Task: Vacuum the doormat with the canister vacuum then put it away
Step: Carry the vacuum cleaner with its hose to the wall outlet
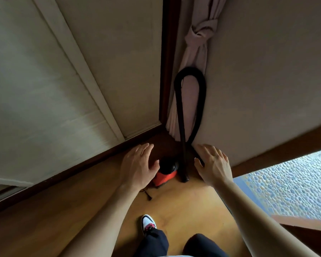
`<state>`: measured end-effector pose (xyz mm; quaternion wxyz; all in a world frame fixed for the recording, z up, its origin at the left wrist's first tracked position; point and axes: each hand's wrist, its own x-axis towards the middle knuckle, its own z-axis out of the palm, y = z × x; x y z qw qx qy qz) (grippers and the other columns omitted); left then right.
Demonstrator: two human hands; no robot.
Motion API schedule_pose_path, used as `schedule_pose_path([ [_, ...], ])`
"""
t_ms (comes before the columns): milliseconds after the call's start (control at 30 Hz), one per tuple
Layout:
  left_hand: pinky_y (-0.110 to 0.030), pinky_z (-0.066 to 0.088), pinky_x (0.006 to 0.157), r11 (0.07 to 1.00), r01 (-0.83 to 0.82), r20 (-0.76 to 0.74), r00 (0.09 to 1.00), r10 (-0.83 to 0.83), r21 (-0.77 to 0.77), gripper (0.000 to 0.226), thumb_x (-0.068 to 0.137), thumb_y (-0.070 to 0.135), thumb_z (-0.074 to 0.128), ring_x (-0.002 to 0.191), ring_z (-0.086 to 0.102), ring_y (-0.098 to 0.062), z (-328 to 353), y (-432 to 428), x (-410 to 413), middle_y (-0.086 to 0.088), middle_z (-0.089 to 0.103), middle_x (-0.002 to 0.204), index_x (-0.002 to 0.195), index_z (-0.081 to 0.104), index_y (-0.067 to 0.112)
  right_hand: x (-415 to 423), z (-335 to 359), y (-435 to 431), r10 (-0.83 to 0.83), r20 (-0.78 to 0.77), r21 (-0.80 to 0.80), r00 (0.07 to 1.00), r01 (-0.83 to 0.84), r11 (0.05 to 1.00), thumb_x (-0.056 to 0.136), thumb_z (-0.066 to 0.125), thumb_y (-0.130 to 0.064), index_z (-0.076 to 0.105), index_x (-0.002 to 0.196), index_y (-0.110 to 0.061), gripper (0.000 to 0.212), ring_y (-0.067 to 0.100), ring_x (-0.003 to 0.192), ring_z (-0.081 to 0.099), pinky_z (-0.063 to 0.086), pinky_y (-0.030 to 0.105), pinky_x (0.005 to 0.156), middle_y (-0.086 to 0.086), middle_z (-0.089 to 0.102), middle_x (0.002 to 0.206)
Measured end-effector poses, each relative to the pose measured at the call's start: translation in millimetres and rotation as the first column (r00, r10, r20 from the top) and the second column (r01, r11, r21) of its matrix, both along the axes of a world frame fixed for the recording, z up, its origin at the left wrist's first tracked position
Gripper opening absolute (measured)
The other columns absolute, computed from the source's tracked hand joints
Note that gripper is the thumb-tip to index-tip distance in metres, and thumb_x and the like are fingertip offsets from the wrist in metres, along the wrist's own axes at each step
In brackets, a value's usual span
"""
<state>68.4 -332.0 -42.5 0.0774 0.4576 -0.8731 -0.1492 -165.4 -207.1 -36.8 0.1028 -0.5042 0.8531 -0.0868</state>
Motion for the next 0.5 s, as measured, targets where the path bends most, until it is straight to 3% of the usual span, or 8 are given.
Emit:
schedule_pose_path([
  [300, -0.036, 0.044, 0.107, 0.999, 0.050, -0.028, 0.998, -0.050, -0.020, 0.064, 0.090, 0.055, 0.040, 0.133, 0.048, -0.015, -26, -23, -32, 0.002, 0.054, 0.144, 0.144, 0.047, 0.022, -23, -30, -14, -0.031, 0.032, 0.004, 0.999, 0.031, 1.000, 0.088, 0.032, -0.054, 0.058, 0.141, -0.020, 0.068, 0.033, 0.122, 0.059, 0.045, 0.046, 0.106, 0.008, 0.062, 0.136],
  [500, -0.035, 0.049, 0.101, 0.999, 0.051, -0.055, 0.997, -0.050, 0.014, 0.061, 0.089, 0.053, 0.043, 0.127, 0.054, -0.015, -88, -28, -58, 0.001, 0.058, 0.138, 0.139, 0.053, 0.020, -50, -85, -30, -0.011, 0.019, 0.002, 1.000, 0.011, 1.000, 0.093, 0.039, -0.050, 0.055, 0.144, -0.020, 0.062, 0.032, 0.127, 0.056, 0.044, 0.048, 0.108, 0.008, 0.059, 0.140],
])
